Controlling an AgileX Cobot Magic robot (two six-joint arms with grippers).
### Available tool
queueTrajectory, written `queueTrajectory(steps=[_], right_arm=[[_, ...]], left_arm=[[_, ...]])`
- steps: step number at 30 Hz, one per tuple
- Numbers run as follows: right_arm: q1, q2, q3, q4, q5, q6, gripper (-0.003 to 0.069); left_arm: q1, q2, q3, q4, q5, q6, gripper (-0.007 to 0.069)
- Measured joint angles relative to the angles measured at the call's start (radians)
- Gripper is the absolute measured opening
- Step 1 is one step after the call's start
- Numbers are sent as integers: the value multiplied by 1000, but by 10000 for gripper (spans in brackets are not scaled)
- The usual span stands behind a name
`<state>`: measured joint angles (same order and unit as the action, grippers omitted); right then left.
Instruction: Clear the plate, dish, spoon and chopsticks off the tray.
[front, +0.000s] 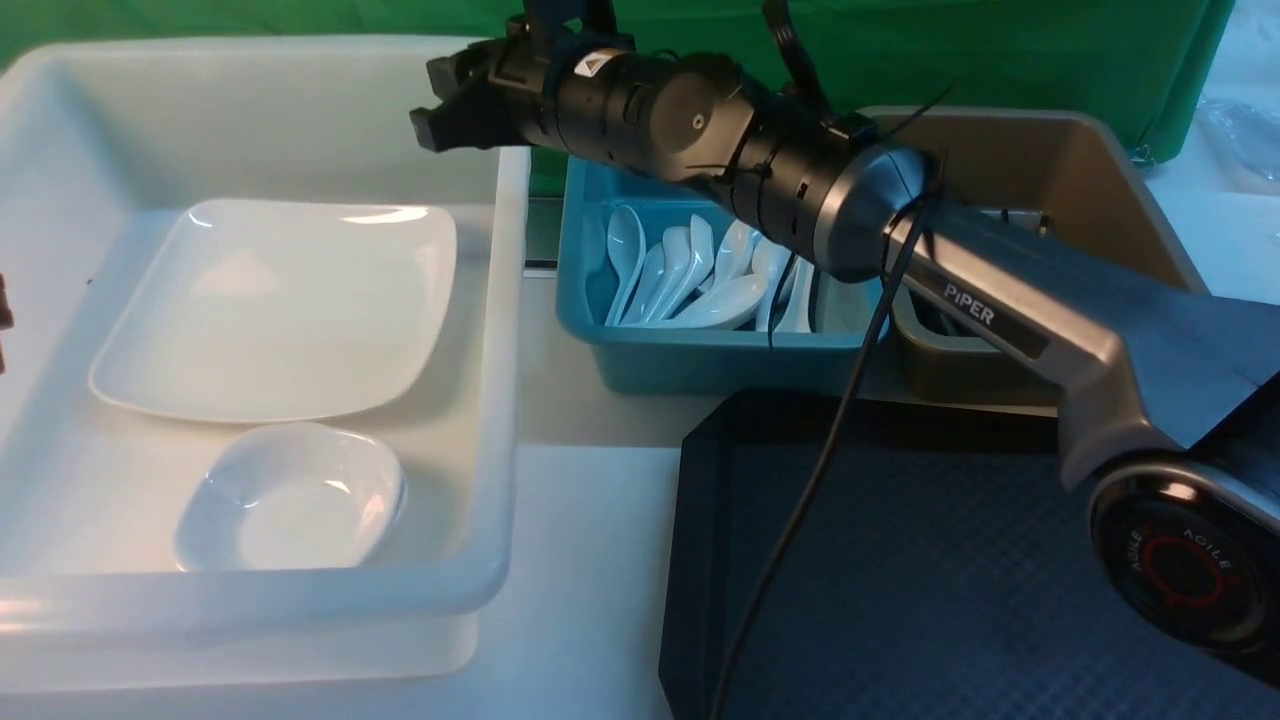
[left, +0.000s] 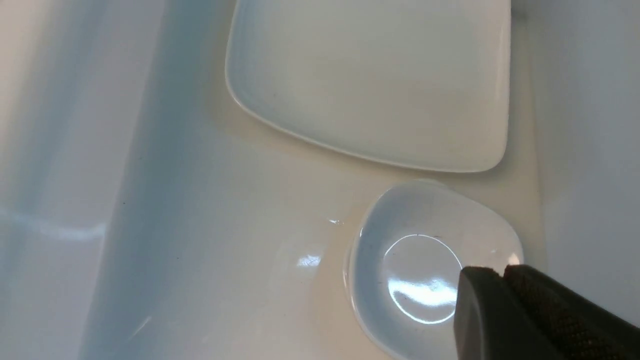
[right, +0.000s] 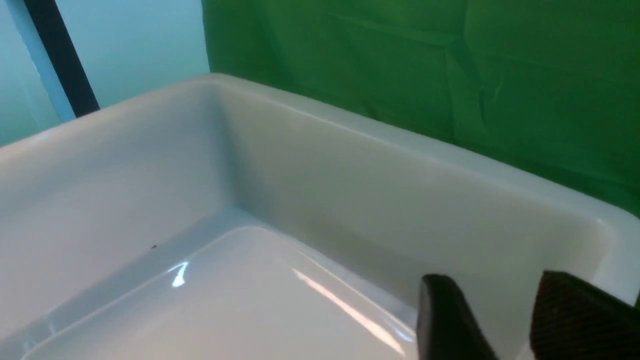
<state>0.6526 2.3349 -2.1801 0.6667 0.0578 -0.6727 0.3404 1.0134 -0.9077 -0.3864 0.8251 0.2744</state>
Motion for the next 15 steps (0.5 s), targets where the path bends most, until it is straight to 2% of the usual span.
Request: queueTrajectory(steps=[4,6,7,9,10,11,12,13,15], right_arm=[[-3,-44,0,-46,118,1,178],[-12,-118,0,-102,281,16,82],[-16,-137,0,-127,329,35,59],[-27,-205,0,-262,432,161,37],[-35,-247,0,-373,491,262,31],[-37,-254,0,-392,501,278,31],[-52,-303,0,-523,579,387,29],[-67,-339,0,-603,637,447,29],[-110,-414,0,-709,751,510,29]], left_arm=[[0,9,0,0,-1,0,17],[0,32,0,-2,-1,15,17],[0,38,0,-7,-1,19,17],[0,51,0,-26,3,52,17],[0,54,0,-46,5,76,17],[0,56,0,-46,5,80,17],[0,57,0,-79,8,114,17],[-2,57,0,-112,9,150,17],[-31,57,0,-161,9,223,17]])
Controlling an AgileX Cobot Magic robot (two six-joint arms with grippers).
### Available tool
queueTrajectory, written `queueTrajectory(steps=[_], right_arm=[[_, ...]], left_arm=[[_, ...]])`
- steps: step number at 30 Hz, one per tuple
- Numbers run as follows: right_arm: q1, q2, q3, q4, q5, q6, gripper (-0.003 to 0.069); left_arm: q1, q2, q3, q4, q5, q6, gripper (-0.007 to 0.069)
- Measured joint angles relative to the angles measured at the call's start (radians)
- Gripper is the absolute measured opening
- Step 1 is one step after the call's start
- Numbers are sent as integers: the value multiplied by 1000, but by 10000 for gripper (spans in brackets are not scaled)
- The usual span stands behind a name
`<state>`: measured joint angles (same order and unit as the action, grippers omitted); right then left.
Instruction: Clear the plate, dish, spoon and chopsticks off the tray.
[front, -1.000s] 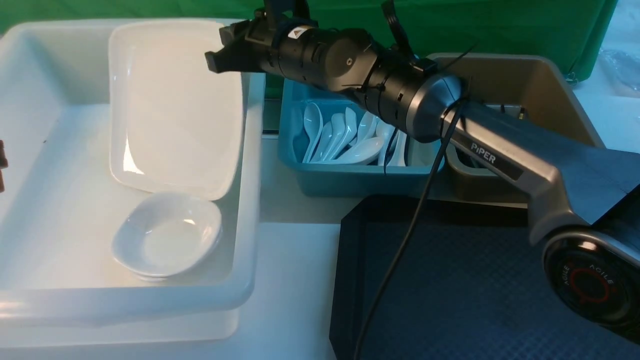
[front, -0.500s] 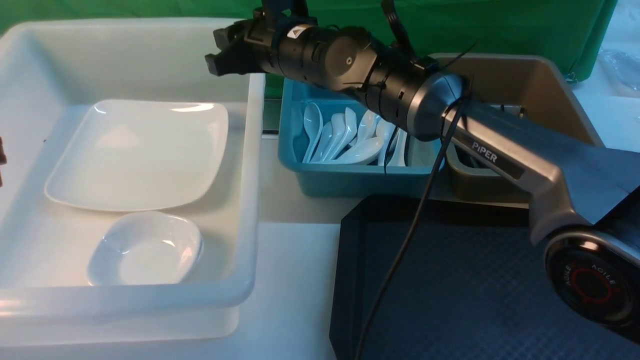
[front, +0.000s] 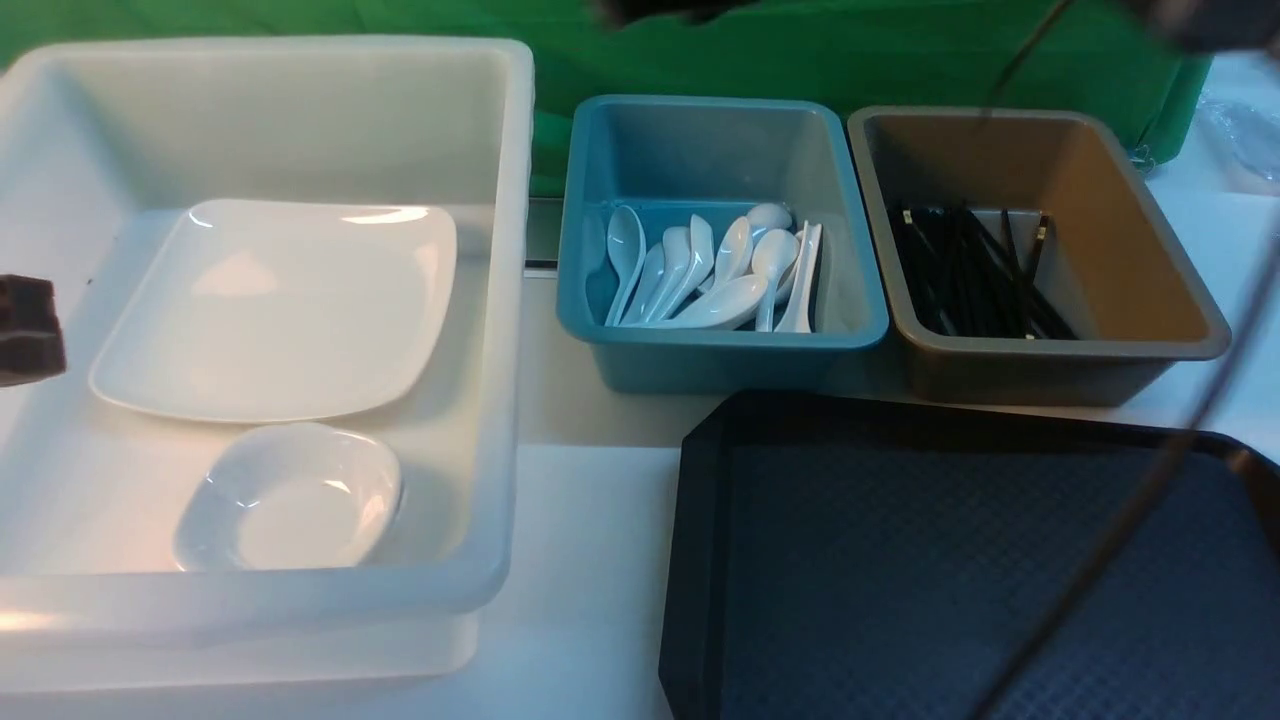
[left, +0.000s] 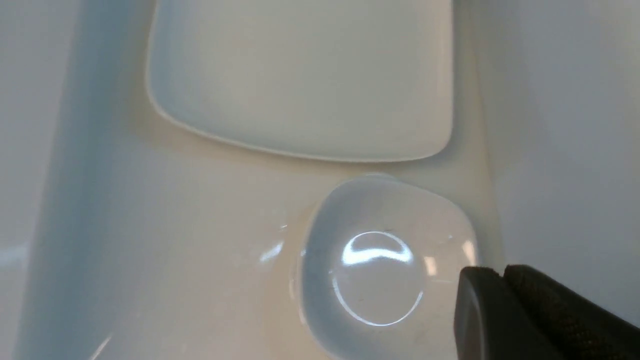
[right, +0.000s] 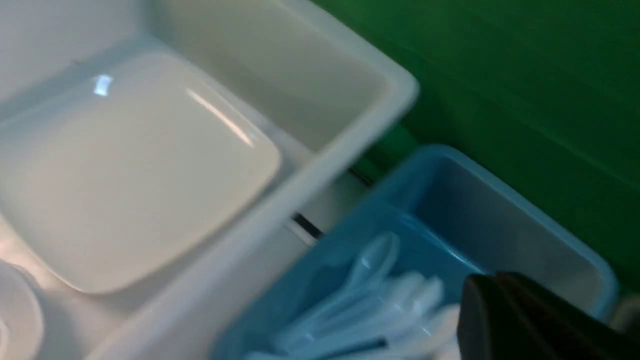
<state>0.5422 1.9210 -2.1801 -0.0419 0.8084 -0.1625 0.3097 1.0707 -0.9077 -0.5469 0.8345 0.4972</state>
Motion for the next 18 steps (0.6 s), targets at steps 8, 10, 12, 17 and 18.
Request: queueTrajectory(steps=[8,10,12,17,18], right_arm=[[-213,-339,-1,-55,304,44,30],[-249,-394,-1,-57,332,44,30],[-316,-517,24,-64,356,44,31],[-360,-768,203,-65,345,47,31],[-360,-814,251,-65,331,57,31]], left_arm=[[-268,2,0,-13,-18,84,17],[-301,2,0,-6,-23,85,17],[-373,2,0,-4,-33,87,17],[-455,2,0,-33,-53,96,17],[-464,2,0,-33,-53,102,17]])
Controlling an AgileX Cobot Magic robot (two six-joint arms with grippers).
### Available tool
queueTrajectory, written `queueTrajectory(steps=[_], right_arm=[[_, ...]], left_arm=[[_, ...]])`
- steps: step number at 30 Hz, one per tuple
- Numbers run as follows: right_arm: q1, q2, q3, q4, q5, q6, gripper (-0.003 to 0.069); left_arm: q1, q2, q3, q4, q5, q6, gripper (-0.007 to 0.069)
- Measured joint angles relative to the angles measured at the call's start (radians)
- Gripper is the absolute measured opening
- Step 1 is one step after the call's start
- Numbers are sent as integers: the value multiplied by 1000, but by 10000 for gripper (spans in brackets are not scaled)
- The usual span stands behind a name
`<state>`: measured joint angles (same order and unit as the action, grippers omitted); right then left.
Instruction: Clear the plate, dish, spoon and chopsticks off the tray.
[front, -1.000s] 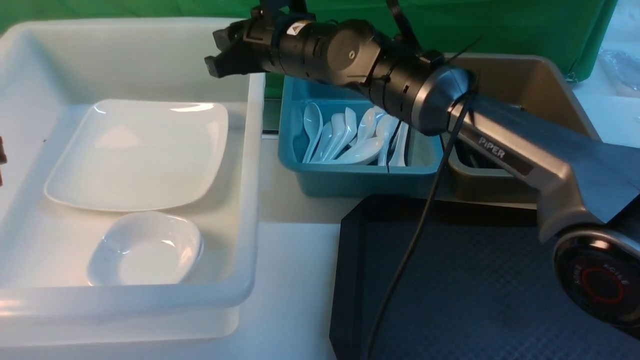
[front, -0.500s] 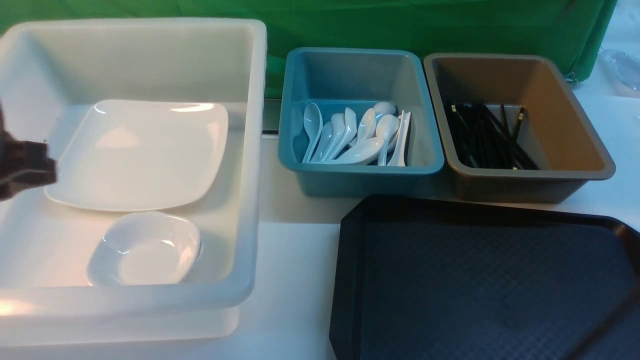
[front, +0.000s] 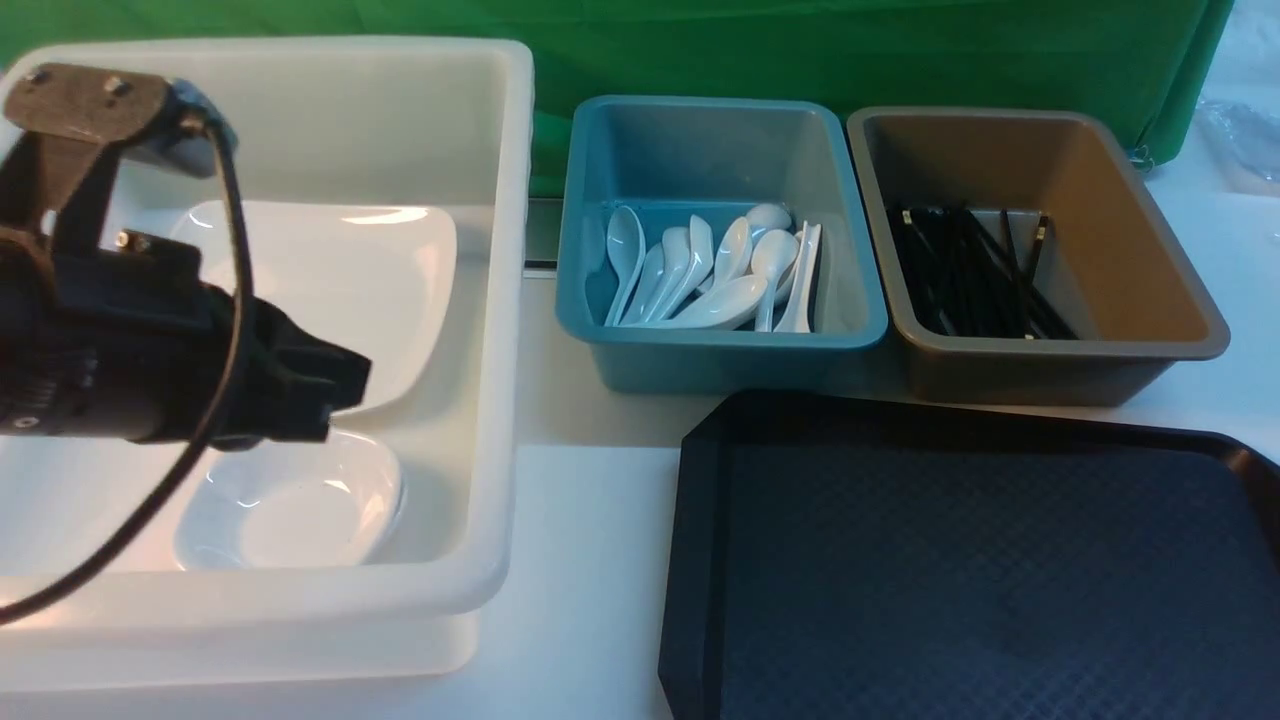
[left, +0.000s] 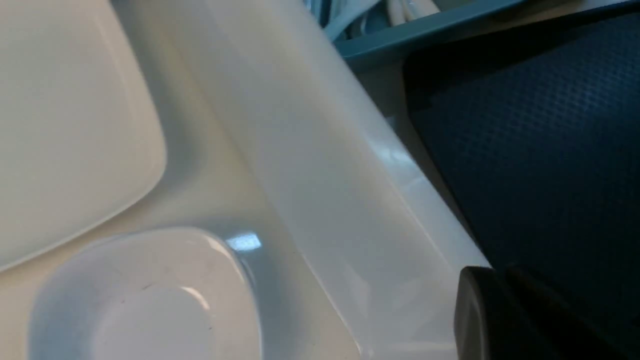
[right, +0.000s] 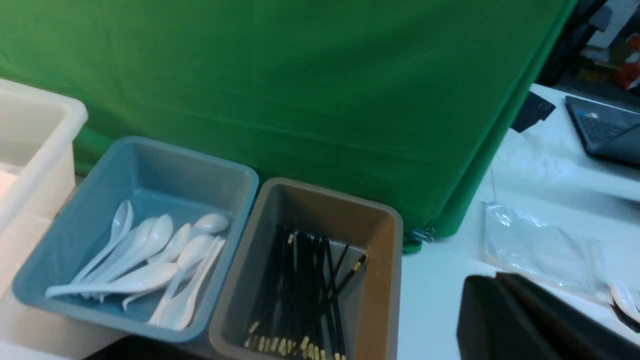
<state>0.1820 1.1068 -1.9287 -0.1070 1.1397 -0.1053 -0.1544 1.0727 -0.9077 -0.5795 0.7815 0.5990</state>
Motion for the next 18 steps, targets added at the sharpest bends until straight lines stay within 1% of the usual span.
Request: queueTrajectory(steps=[2,3,5,7,8,9,13,18], right_arm=[[0,-123,138,0,-64,33,31],[0,-136,154,0,-71,37,31],[0,-287,352,0,-175,80,31],[0,-461,551,0,-318,130,31],[0,-475,569,0,-331,134,31],[0,-591,717,0,-430,166,31],[-2,-847,1060,1,-662,231,31],[-2,-1082,1353,5,-902,258,36]], left_arm=[[-29,0,0,0,0,6,17],[-31,0,0,0,0,5,17],[-49,0,0,1,15,5,17],[-55,0,0,1,41,9,17],[-55,0,0,1,44,10,17],[-56,0,0,-3,77,17,17],[-80,-34,0,-3,102,30,17],[-146,-132,0,9,87,30,17]])
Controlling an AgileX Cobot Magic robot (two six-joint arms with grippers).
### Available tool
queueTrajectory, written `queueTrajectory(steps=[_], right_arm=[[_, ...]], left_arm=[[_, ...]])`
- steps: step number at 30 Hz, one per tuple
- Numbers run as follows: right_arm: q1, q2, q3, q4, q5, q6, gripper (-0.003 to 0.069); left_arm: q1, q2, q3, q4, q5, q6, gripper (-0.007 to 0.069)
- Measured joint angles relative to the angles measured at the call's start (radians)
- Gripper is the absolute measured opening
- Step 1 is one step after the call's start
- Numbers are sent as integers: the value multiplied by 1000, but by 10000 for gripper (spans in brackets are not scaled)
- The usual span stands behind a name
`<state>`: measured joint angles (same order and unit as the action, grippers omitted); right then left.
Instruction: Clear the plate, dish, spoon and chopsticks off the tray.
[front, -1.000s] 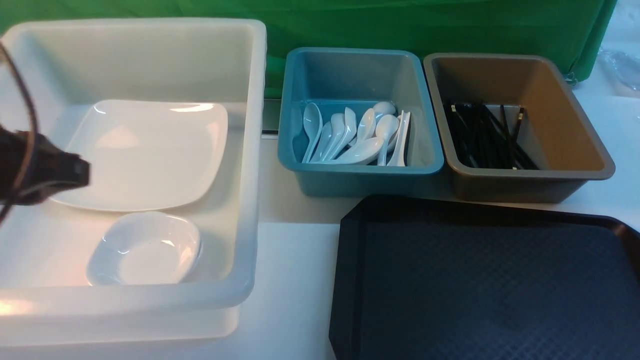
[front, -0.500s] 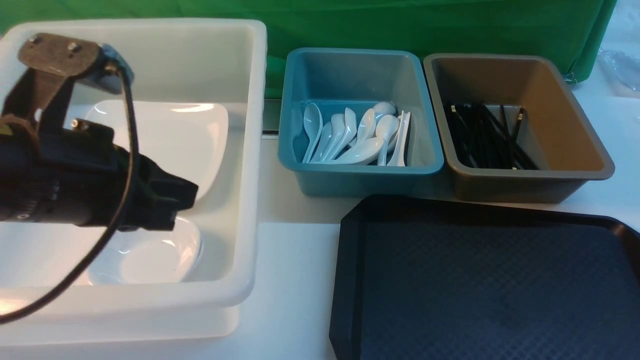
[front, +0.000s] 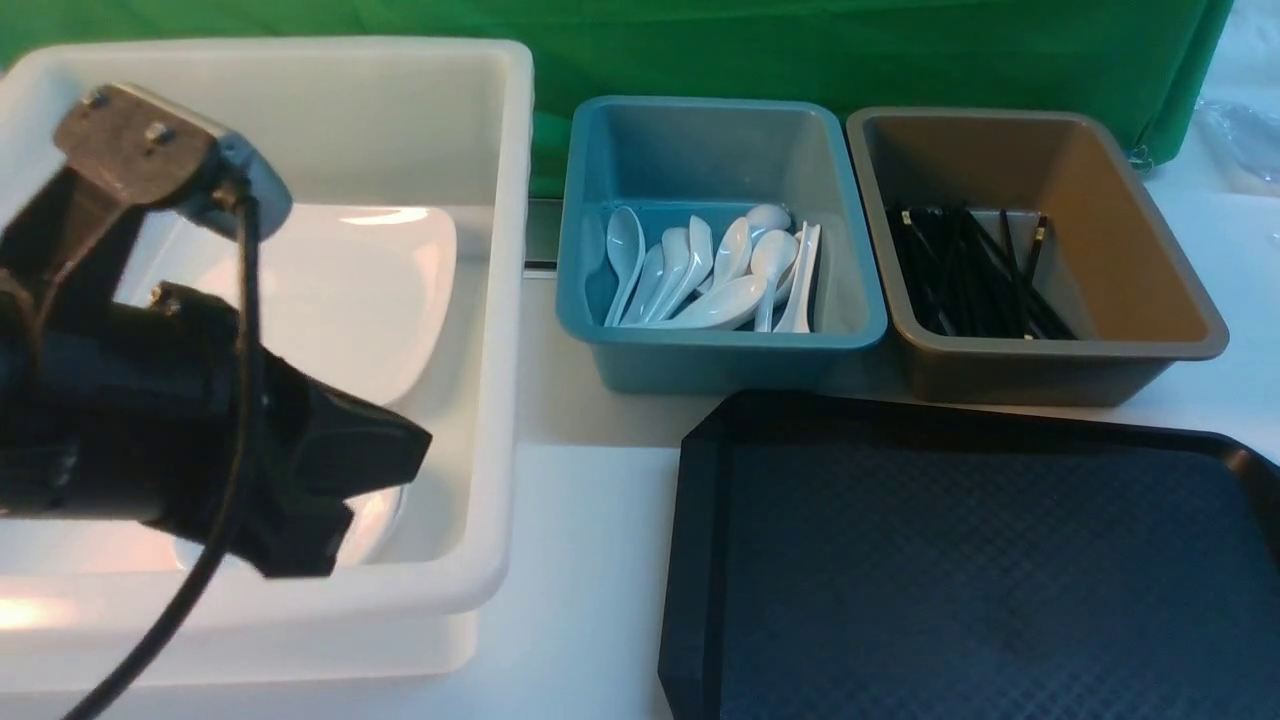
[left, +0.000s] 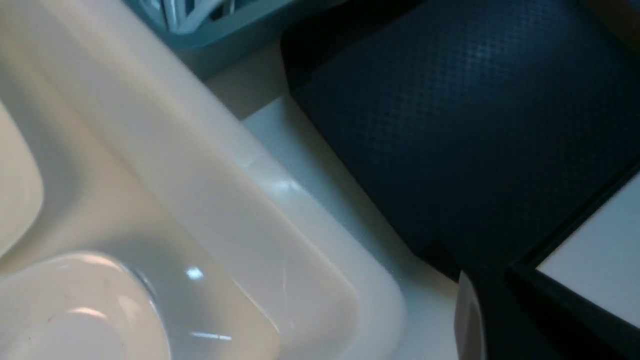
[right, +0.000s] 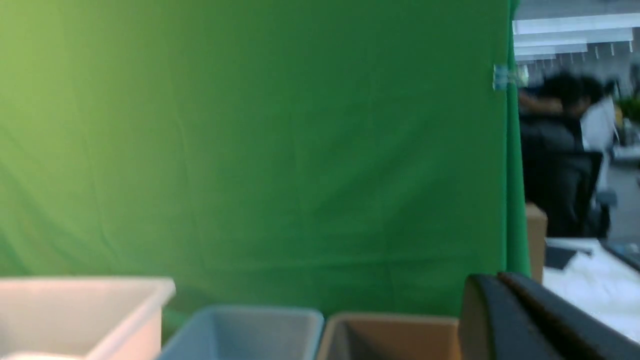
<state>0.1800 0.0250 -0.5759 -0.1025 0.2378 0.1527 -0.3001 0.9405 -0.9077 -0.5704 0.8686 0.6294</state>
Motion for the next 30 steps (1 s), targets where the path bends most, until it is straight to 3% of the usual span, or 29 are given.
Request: queueTrajectory(steps=[8,18,22,30], right_arm=[[0,-9,96,0,-93,39,55],[0,-8,96,0,-96,40,75],[0,-8,96,0,-96,40,80],[0,-8,96,0,-96,41,90]], left_arm=[[-31,-214,49,37,-15,-17,17],[-31,-550,317,39,-317,-156,17],[-31,-598,371,36,-375,-233,17],[-31,-606,380,68,-376,-248,17]])
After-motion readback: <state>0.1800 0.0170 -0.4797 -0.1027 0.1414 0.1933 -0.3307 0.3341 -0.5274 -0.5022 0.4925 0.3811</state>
